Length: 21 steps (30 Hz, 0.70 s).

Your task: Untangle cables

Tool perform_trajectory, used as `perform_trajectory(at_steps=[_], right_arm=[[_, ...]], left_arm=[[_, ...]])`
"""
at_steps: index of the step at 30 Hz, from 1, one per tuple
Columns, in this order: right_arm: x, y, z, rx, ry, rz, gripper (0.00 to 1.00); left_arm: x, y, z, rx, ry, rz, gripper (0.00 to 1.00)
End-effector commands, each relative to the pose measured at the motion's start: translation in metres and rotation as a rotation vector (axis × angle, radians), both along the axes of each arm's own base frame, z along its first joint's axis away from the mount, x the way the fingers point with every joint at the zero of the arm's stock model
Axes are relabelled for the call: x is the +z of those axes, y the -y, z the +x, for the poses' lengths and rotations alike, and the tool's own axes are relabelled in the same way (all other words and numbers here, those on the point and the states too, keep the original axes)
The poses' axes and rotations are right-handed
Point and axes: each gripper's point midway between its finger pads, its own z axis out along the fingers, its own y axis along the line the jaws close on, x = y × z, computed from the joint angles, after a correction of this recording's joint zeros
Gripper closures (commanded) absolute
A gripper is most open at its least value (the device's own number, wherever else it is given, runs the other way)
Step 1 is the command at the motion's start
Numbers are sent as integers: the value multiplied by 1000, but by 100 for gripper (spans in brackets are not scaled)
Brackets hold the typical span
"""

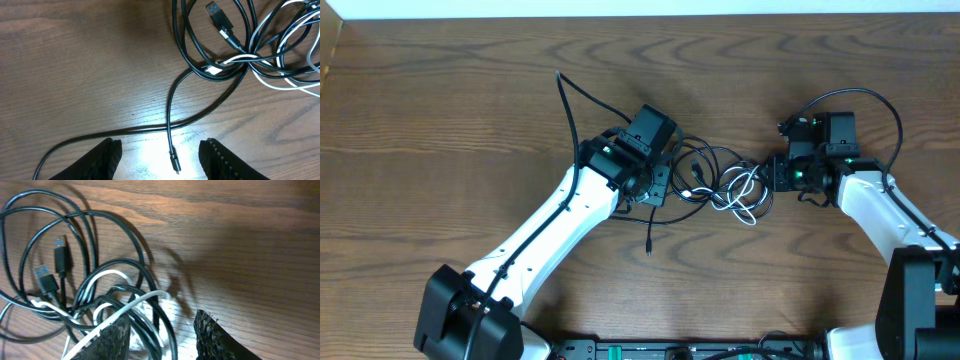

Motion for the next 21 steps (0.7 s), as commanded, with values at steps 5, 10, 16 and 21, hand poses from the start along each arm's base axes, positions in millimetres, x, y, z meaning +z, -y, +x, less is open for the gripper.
perform_trajectory(at_steps=[5,10,16,21], right_arm=[[-28,-12,-5,52,-56,14,64],[-28,-10,3,15,-41,16,80],[-28,-11,4,6,-42,20,98],[-35,-10,-17,7,-134,20,90]], left_arm=[[-6,-3,-2,11,-17,10,44],[-6,-3,-2,12,-17,10,44],[-6,-3,-2,12,-17,10,44],[-6,-2,-2,12,-17,10,44]])
